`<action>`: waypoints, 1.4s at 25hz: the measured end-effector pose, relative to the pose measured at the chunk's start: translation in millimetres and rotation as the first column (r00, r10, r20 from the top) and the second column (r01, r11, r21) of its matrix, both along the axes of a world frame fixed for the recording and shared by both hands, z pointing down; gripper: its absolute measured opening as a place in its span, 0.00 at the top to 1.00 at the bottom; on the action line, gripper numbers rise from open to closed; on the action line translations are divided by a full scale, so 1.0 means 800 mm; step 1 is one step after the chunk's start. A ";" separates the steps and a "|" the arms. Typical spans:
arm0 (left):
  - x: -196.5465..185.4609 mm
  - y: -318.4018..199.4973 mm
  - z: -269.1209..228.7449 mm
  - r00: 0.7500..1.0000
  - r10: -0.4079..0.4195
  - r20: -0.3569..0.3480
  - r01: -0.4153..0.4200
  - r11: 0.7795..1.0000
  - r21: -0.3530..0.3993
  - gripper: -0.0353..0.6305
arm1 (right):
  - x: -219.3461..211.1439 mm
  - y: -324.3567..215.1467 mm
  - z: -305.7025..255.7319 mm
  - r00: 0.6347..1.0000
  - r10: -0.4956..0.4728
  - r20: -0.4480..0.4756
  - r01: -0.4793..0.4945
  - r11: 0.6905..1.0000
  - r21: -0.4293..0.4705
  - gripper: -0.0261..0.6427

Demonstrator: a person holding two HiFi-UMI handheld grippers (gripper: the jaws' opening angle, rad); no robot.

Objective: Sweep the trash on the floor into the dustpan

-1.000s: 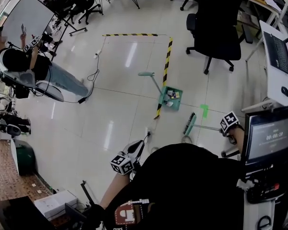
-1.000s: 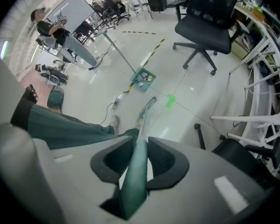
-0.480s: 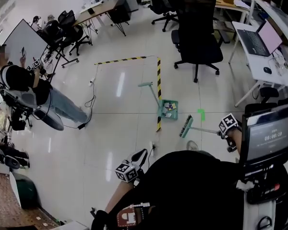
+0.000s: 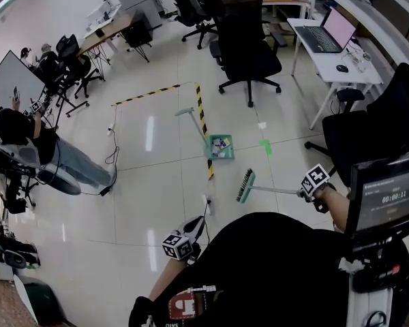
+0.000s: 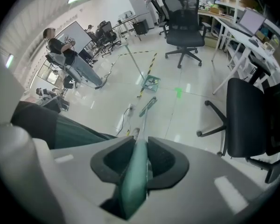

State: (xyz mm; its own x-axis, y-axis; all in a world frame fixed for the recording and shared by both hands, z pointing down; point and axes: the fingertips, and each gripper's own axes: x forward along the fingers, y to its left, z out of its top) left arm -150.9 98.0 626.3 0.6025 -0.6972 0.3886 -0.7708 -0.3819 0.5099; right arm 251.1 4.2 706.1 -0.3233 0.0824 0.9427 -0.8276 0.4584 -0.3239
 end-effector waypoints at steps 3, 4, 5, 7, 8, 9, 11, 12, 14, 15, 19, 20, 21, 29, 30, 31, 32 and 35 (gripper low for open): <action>0.045 0.020 -0.011 0.999 0.030 0.022 -0.031 0.999 0.034 0.95 | 0.031 0.046 -0.001 1.000 -0.001 0.031 0.001 1.000 0.013 0.82; 0.064 0.029 -0.014 0.999 0.040 0.029 -0.041 0.998 0.040 0.95 | 0.045 0.061 -0.003 0.999 -0.004 0.043 0.003 1.000 0.021 0.82; 0.084 0.039 -0.016 0.998 0.046 0.032 -0.047 0.998 0.044 0.95 | 0.060 0.075 -0.005 0.998 -0.005 0.055 0.004 1.000 0.030 0.82; 0.130 0.062 -0.016 0.999 0.045 0.027 -0.046 0.998 0.048 0.95 | 0.095 0.105 -0.012 0.996 -0.007 0.084 0.003 0.999 0.047 0.82; 0.153 0.075 -0.015 0.999 0.037 0.019 -0.038 0.998 0.049 0.95 | 0.114 0.122 -0.015 0.995 -0.007 0.099 0.002 0.999 0.054 0.82; 0.176 0.089 -0.013 1.000 0.028 0.007 -0.028 0.998 0.049 0.95 | 0.132 0.139 -0.019 0.993 -0.006 0.116 -0.001 0.998 0.059 0.82; 0.221 0.119 -0.013 1.000 0.012 -0.022 -0.011 0.999 0.042 0.95 | 0.167 0.177 -0.025 0.988 0.008 0.152 -0.017 0.998 0.060 0.82; 0.243 0.135 -0.015 0.999 0.014 -0.036 -0.013 0.999 0.035 0.95 | 0.184 0.197 -0.028 0.986 0.022 0.168 -0.031 0.998 0.054 0.82; 0.286 0.169 -0.020 0.998 0.047 -0.045 -0.047 0.999 0.022 0.95 | 0.216 0.235 -0.028 0.979 0.063 0.192 -0.069 0.997 0.026 0.82; 0.302 0.184 -0.022 0.997 0.071 -0.036 -0.070 0.997 0.018 0.95 | 0.229 0.252 -0.026 0.976 0.085 0.201 -0.088 0.996 0.009 0.82; 0.318 0.223 -0.034 0.997 0.074 -0.016 -0.073 0.997 0.020 0.95 | 0.255 0.302 -0.012 0.973 0.117 0.199 -0.111 0.993 -0.043 0.82; 0.313 0.231 -0.035 0.998 0.055 -0.021 -0.055 0.998 0.019 0.95 | 0.256 0.314 -0.008 0.975 0.113 0.191 -0.105 0.993 -0.051 0.82; 0.307 0.237 -0.035 0.999 0.038 -0.022 -0.037 0.999 0.018 0.95 | 0.256 0.324 -0.005 0.977 0.108 0.183 -0.099 0.993 -0.057 0.82; 0.226 0.281 -0.036 1.000 -0.014 -0.025 0.016 0.998 0.057 0.95 | 0.204 0.360 0.009 0.983 0.099 0.153 -0.098 0.995 -0.014 0.82; 0.212 0.287 -0.039 0.999 -0.019 -0.026 0.021 0.998 0.062 0.95 | 0.195 0.362 0.009 0.985 0.098 0.145 -0.099 0.995 -0.002 0.82; 0.196 0.292 -0.040 0.999 -0.027 -0.028 0.029 0.997 0.065 0.95 | 0.185 0.363 0.009 0.986 0.099 0.135 -0.101 0.995 0.010 0.82; 0.179 0.297 -0.040 0.999 -0.037 -0.028 0.038 0.997 0.065 0.95 | 0.174 0.363 0.008 0.987 0.100 0.124 -0.103 0.994 0.021 0.82; 0.134 0.309 -0.035 0.998 -0.057 -0.015 0.058 0.996 0.062 0.95 | 0.143 0.362 0.000 0.992 0.080 0.096 -0.085 0.995 0.052 0.82</action>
